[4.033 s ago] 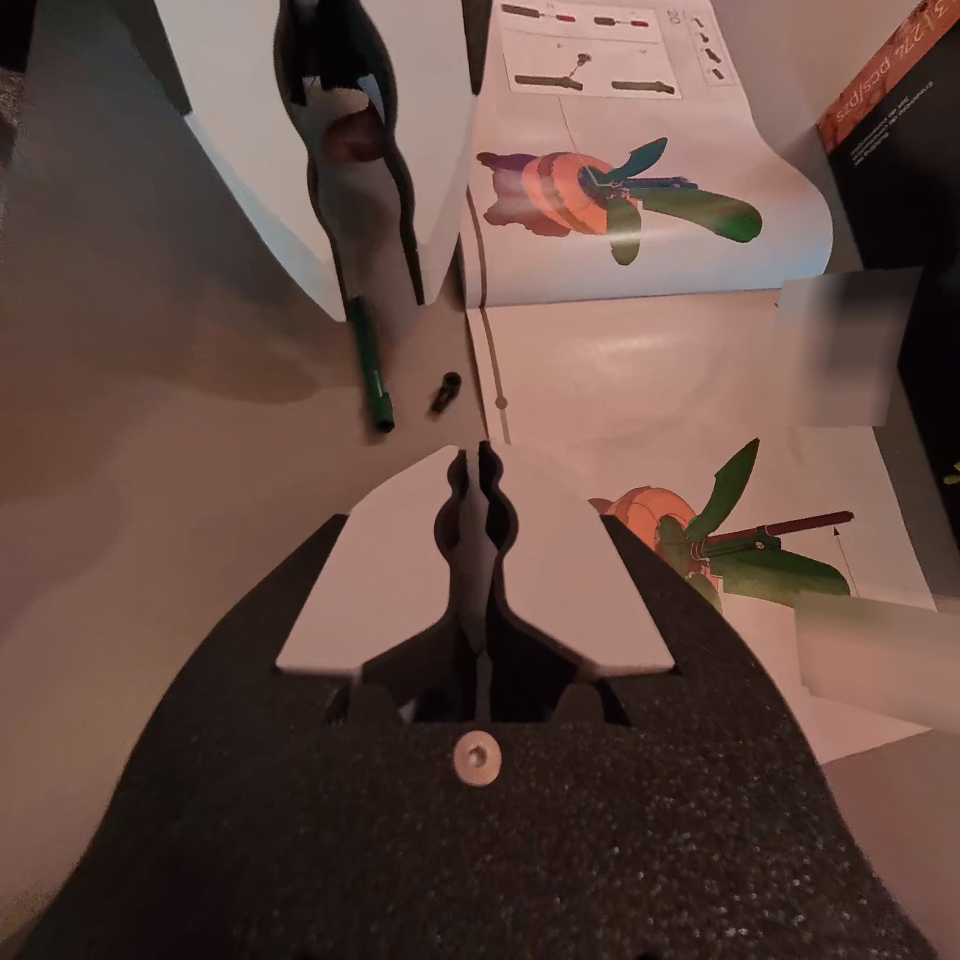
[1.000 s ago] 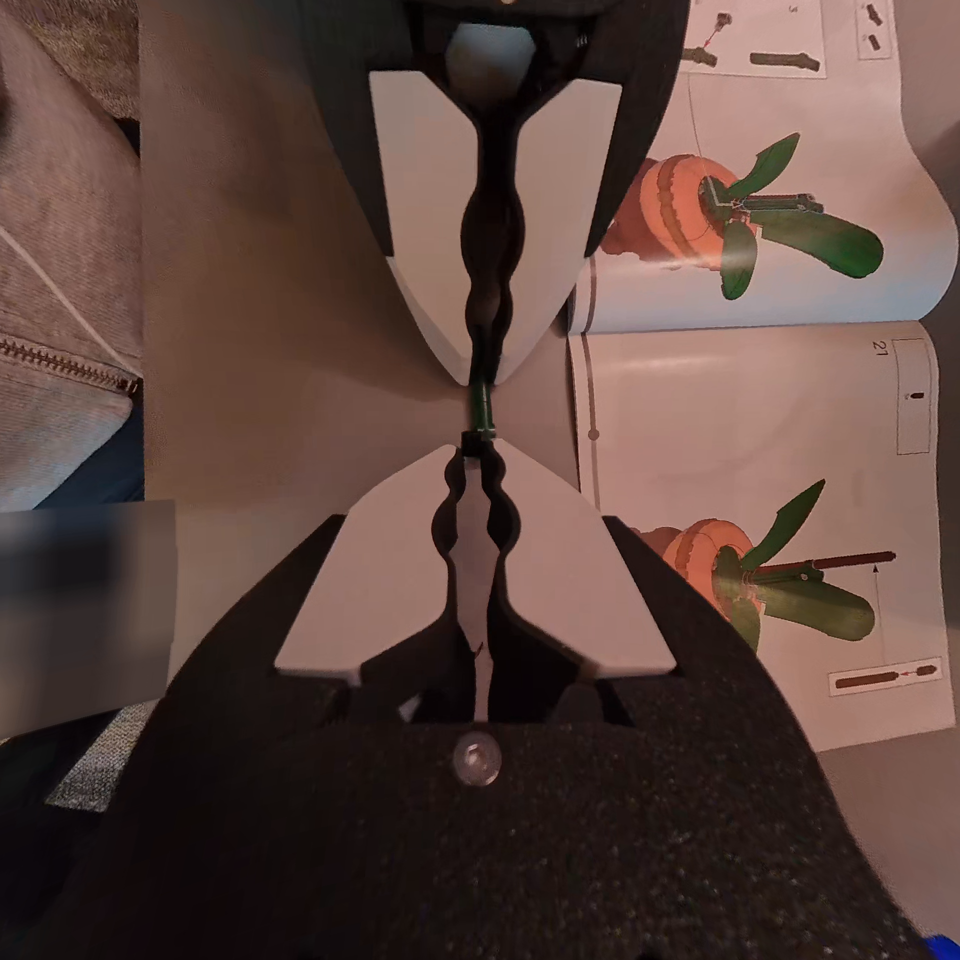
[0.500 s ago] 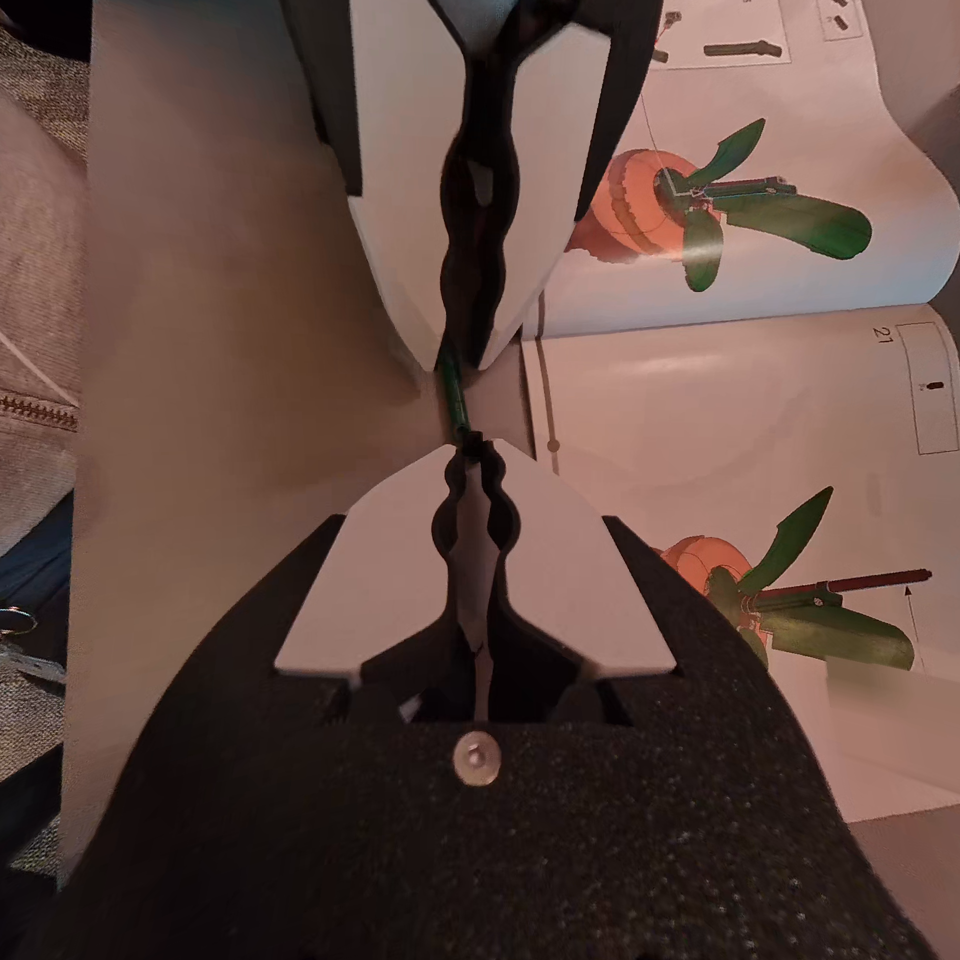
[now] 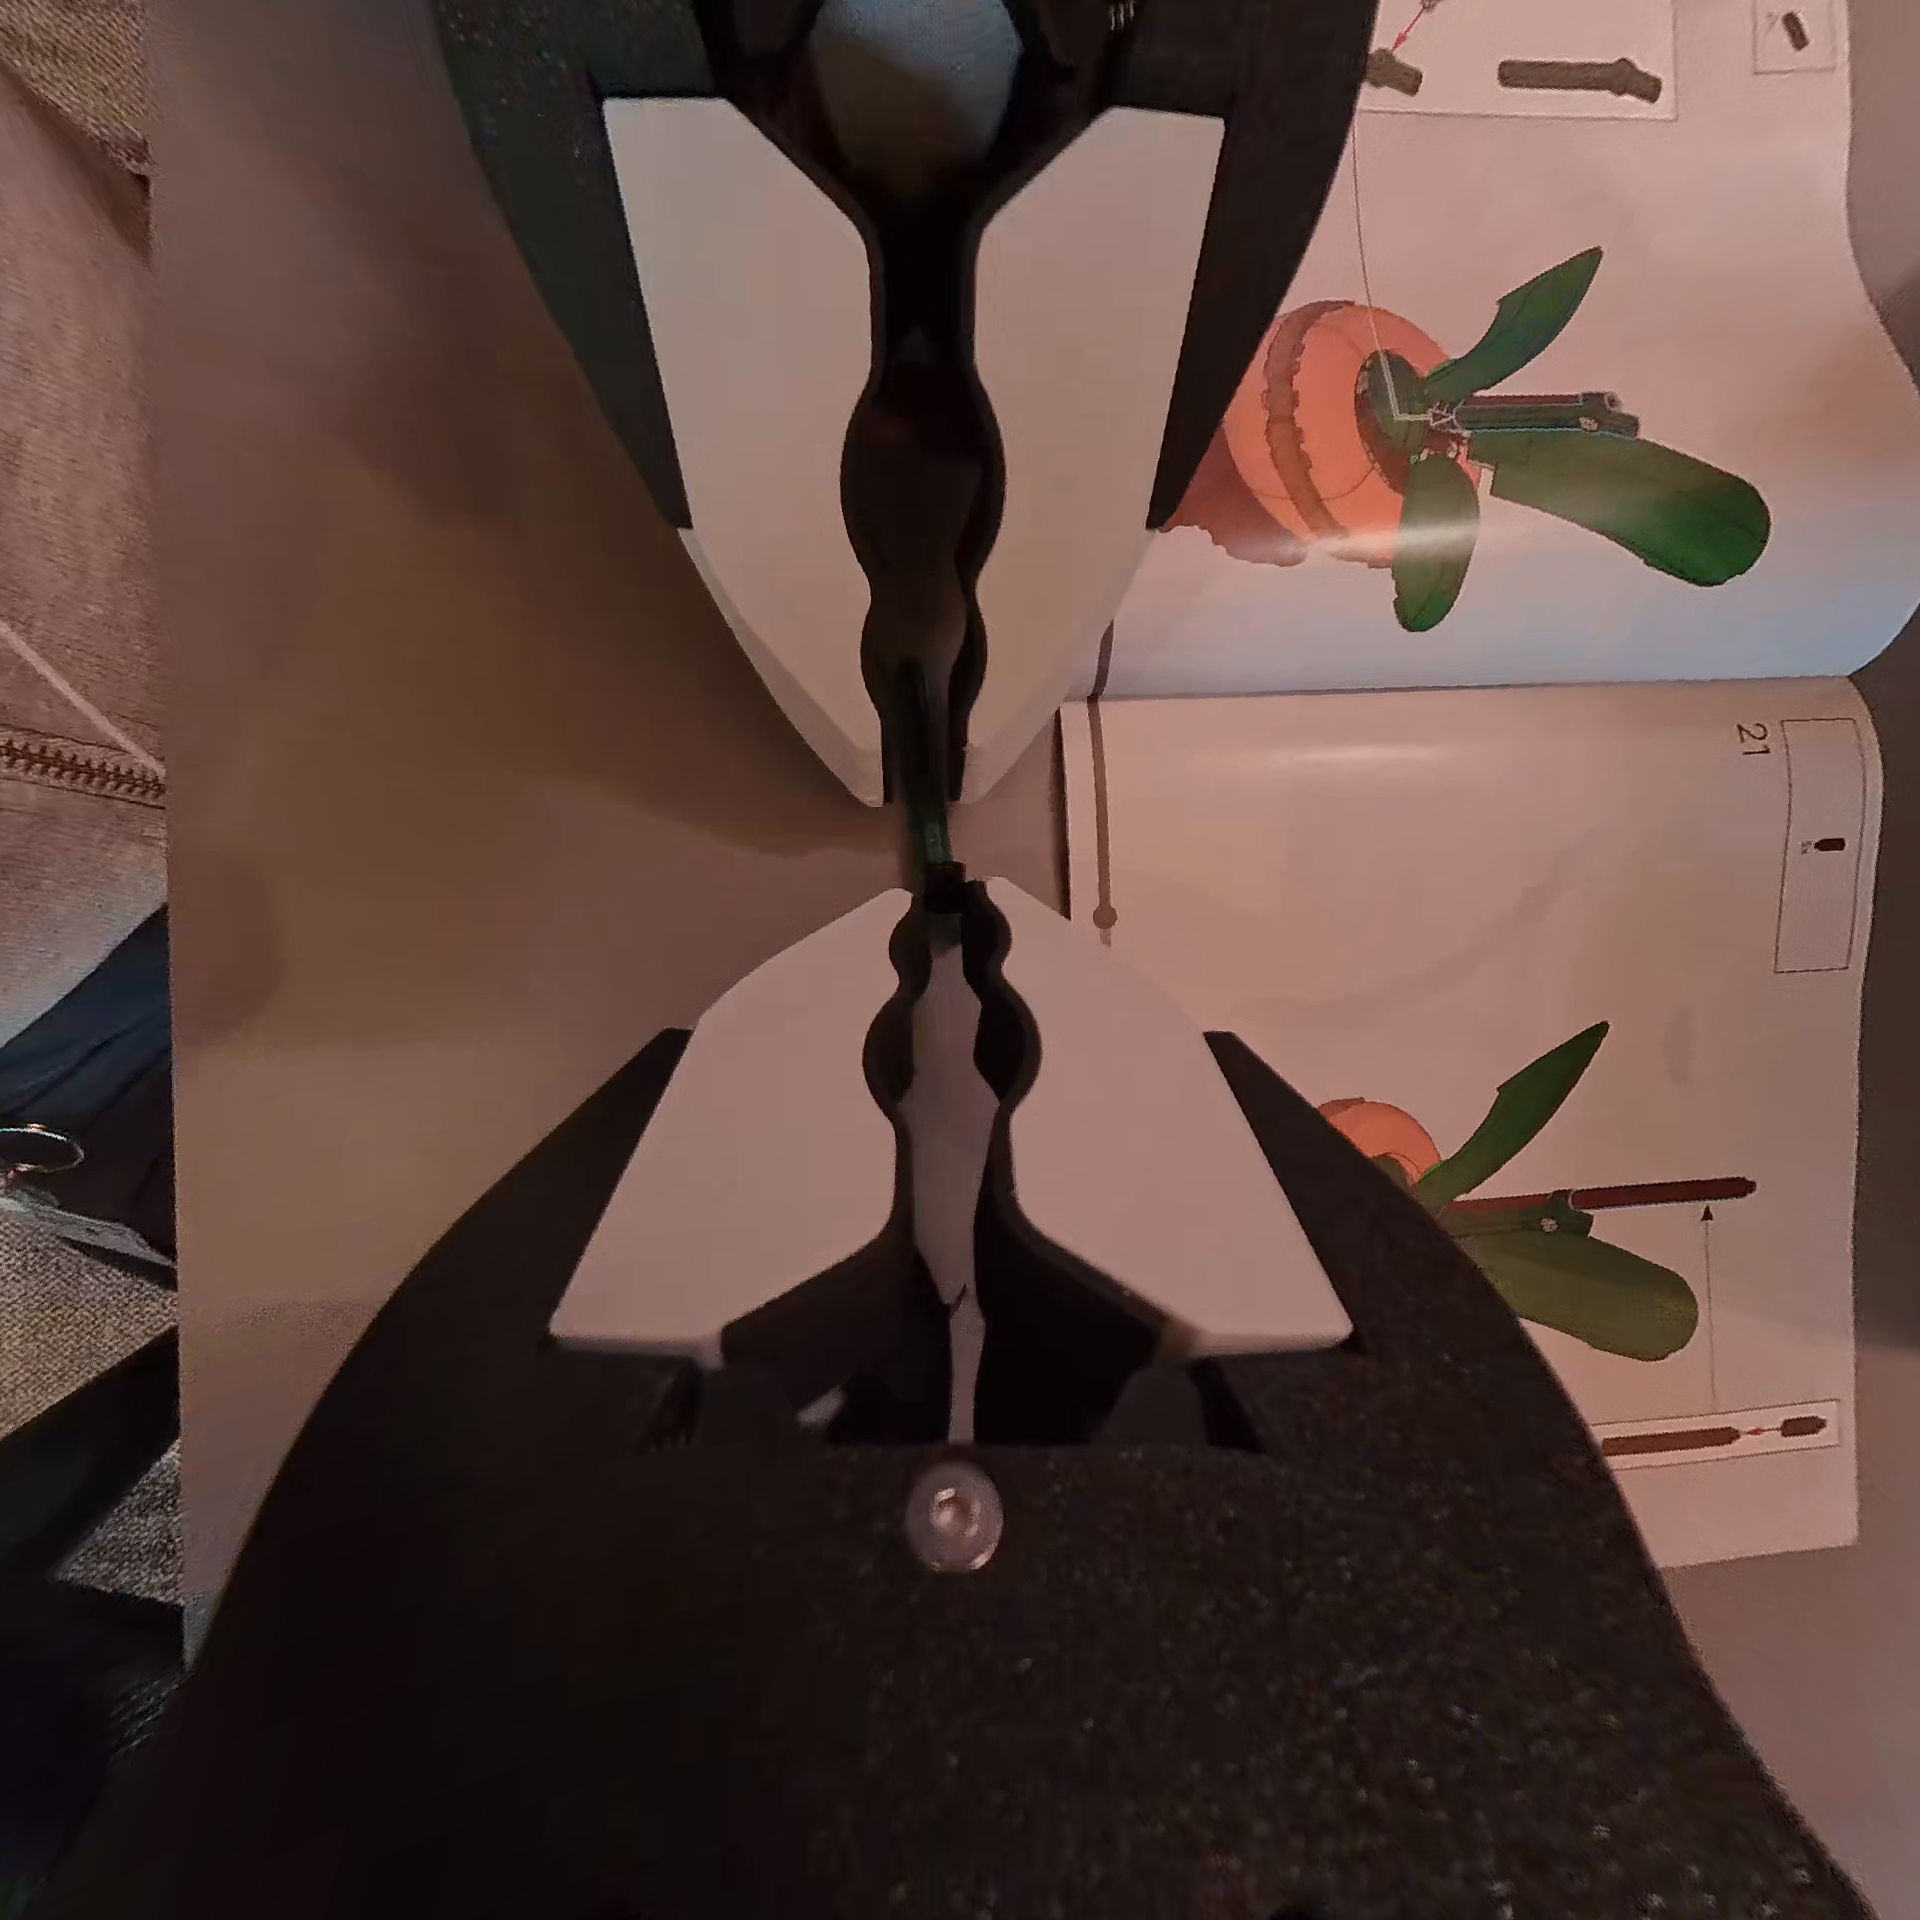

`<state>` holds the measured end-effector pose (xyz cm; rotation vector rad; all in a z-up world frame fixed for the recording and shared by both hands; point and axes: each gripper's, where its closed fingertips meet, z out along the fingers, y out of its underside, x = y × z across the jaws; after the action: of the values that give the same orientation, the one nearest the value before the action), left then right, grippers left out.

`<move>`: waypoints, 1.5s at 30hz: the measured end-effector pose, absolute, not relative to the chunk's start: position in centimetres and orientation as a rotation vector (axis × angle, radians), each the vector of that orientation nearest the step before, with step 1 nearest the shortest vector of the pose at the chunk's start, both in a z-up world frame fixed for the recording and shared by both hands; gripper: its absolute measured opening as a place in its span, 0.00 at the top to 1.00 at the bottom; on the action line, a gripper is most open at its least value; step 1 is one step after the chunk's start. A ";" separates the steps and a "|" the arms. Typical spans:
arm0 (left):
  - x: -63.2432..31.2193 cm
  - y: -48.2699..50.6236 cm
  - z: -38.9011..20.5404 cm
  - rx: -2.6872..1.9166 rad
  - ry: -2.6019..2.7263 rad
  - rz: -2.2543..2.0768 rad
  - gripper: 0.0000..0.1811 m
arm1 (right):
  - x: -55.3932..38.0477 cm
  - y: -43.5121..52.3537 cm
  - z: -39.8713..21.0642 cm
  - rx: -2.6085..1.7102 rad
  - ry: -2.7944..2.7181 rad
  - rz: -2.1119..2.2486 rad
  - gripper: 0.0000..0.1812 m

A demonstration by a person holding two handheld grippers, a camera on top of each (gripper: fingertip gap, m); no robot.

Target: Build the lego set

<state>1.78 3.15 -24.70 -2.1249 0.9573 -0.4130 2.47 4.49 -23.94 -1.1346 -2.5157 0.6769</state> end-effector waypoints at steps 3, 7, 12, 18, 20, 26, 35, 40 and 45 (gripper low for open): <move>1.6 3.0 -25.0 -2.137 0.958 -0.423 0.94 | 2.3 4.4 -23.9 -1.126 -2.551 0.632 0.97; 1.7 2.9 -25.4 -2.141 0.982 -0.402 0.96 | 2.4 4.4 -24.3 -1.125 -2.596 0.562 0.97; 1.7 2.9 -25.4 -2.138 0.981 -0.405 0.96 | 2.7 4.4 -24.6 -1.118 -2.638 0.488 0.97; 1.7 2.9 -25.4 -2.132 0.986 -0.399 0.97 | 2.8 4.4 -24.8 -1.106 -2.669 0.453 0.97; 1.7 2.9 -25.4 -2.129 0.988 -0.397 0.97 | 2.8 4.4 -24.8 -1.097 -2.688 0.419 0.97; 1.7 2.9 -25.4 -2.123 0.986 -0.401 0.97 | 3.1 5.2 -25.5 -1.064 -2.708 0.266 0.97; 1.3 3.0 -25.3 -2.124 0.960 -0.403 0.97 | 3.2 5.6 -24.5 -1.059 -2.740 0.175 0.97; 1.2 2.9 -24.0 -2.075 0.905 -0.445 0.92 | 2.5 5.1 -22.9 -1.144 -2.670 0.311 0.97; 1.8 2.8 -21.2 -1.917 0.859 -0.512 0.92 | 2.1 3.3 -20.9 -1.204 -2.513 0.658 0.97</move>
<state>1.83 2.83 -21.22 -1.9173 0.8591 -0.5122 2.07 3.34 -20.85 -1.2044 -2.5135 0.6580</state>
